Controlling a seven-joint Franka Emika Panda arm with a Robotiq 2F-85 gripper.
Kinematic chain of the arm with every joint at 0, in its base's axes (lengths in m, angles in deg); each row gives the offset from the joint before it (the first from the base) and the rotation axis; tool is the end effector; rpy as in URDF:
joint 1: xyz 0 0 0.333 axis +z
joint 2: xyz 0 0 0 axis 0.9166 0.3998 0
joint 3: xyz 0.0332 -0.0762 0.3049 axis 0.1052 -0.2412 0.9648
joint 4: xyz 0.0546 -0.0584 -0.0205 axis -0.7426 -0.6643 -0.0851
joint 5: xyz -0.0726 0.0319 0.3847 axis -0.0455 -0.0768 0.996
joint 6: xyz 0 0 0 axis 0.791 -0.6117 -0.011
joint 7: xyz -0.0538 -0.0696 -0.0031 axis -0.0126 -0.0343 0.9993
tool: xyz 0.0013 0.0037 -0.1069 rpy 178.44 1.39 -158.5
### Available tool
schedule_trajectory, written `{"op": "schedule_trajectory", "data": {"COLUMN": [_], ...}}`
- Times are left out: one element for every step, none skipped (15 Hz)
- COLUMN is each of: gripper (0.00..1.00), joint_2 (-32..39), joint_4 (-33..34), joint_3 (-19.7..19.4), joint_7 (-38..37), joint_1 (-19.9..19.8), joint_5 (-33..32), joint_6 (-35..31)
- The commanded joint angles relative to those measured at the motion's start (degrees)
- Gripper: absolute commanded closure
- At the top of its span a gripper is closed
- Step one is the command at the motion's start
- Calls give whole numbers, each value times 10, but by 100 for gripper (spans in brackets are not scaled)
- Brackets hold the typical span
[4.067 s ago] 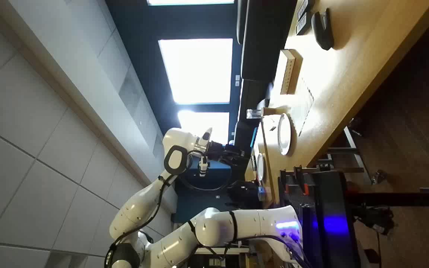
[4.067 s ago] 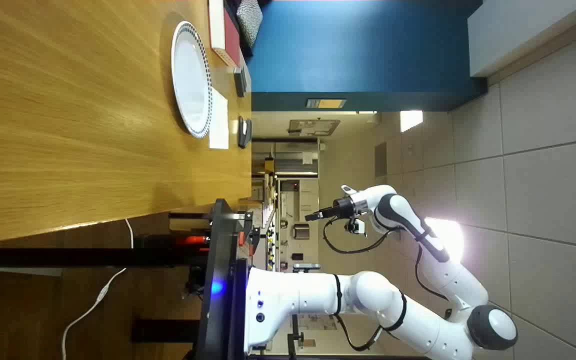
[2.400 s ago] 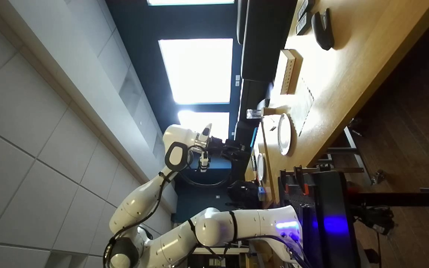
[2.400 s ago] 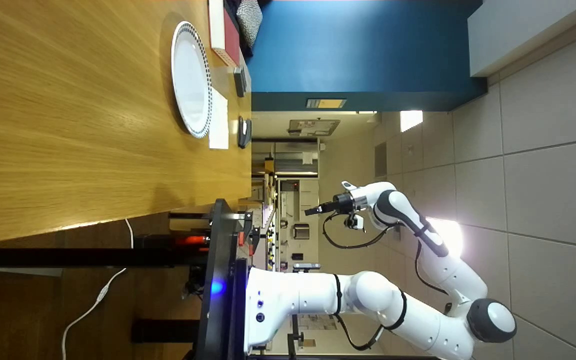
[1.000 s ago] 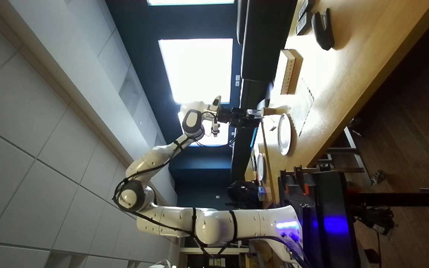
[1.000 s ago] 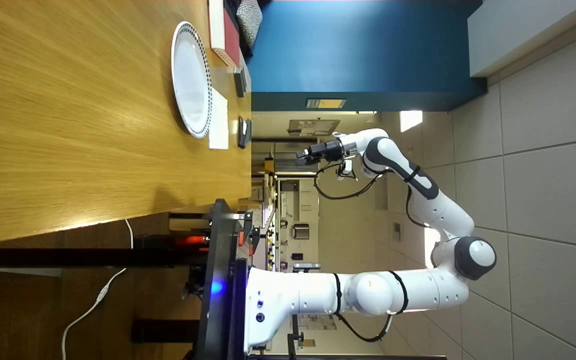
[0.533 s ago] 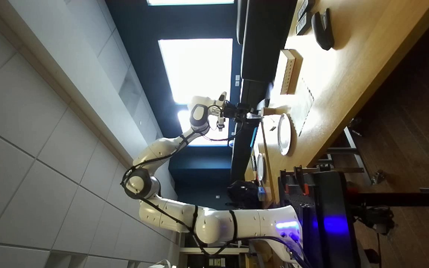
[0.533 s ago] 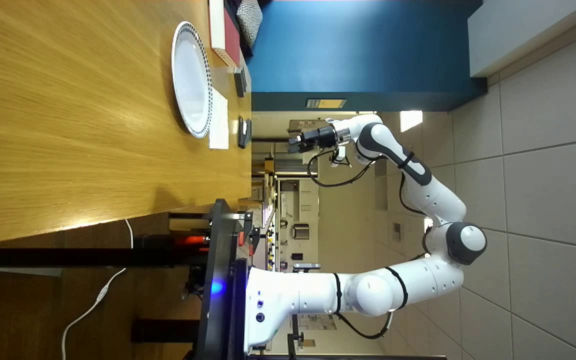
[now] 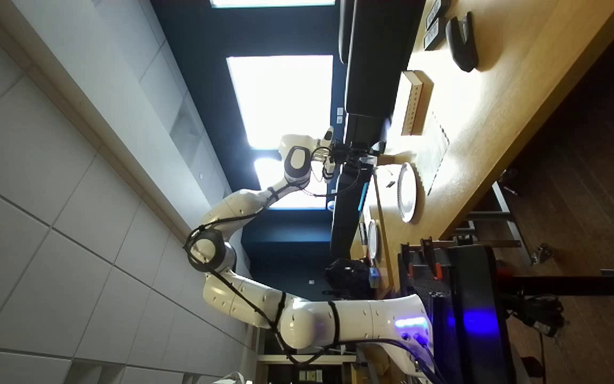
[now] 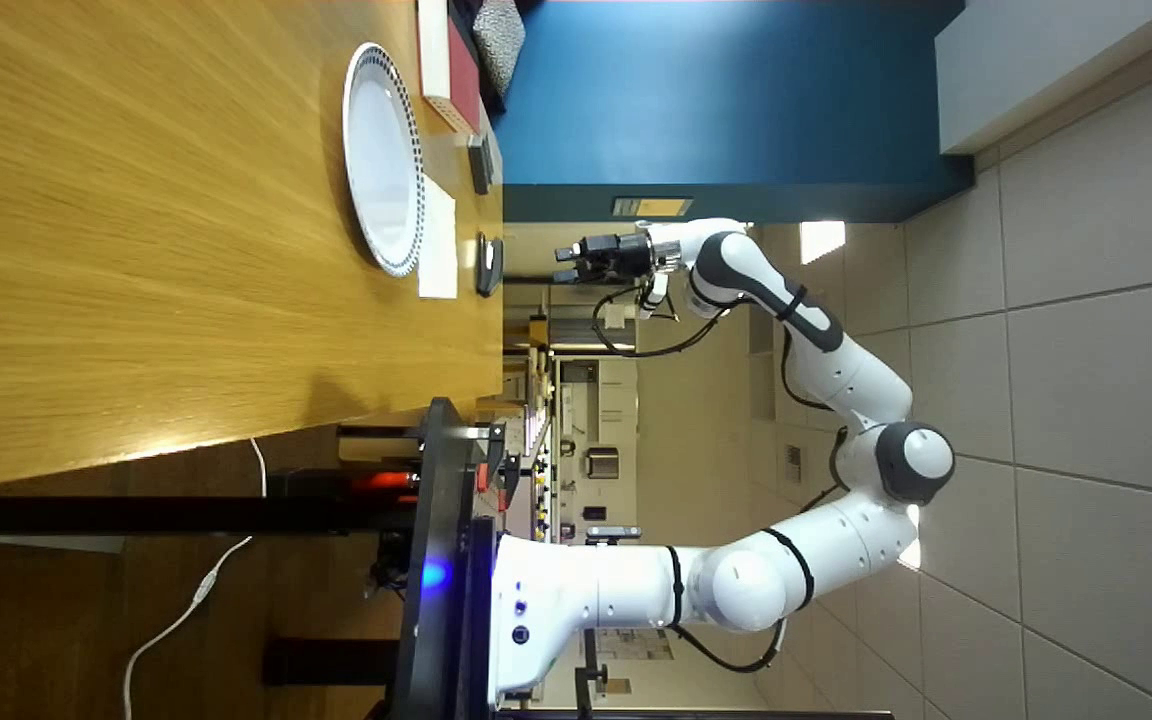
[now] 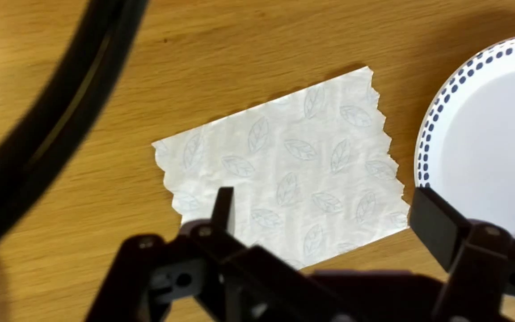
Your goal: Use the white napkin to wipe the white plate.
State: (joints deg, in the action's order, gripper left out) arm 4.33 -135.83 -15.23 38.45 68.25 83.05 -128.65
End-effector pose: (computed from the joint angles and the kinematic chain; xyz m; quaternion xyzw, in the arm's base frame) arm 0.5470 0.0537 0.2277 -0.9909 -0.0913 0.0928 0.0329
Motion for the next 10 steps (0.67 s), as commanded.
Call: {"op": "schedule_trajectory", "data": {"gripper": [0,0,0,0,0,0,0,0,0,0], "joint_2": [19,27,36,45,54,63,70,78,84,90], "joint_4": [5,5,3,3,2,3,2,1,1,0], "joint_3": [10,12,13,15,16,17,16,15,11,7], "joint_7": [-2,-5,-7,-10,-13,-15,-20,-25,-32,-41], "joint_1": [3,5,9,11,15,17,22,26,32,38], "joint_5": [5,3,-1,-3,-7,-8,-9,-11,-18,-26], "joint_6": [-37,-48,-61,-72,-83,-95,-109,-124,-140,-158]}}
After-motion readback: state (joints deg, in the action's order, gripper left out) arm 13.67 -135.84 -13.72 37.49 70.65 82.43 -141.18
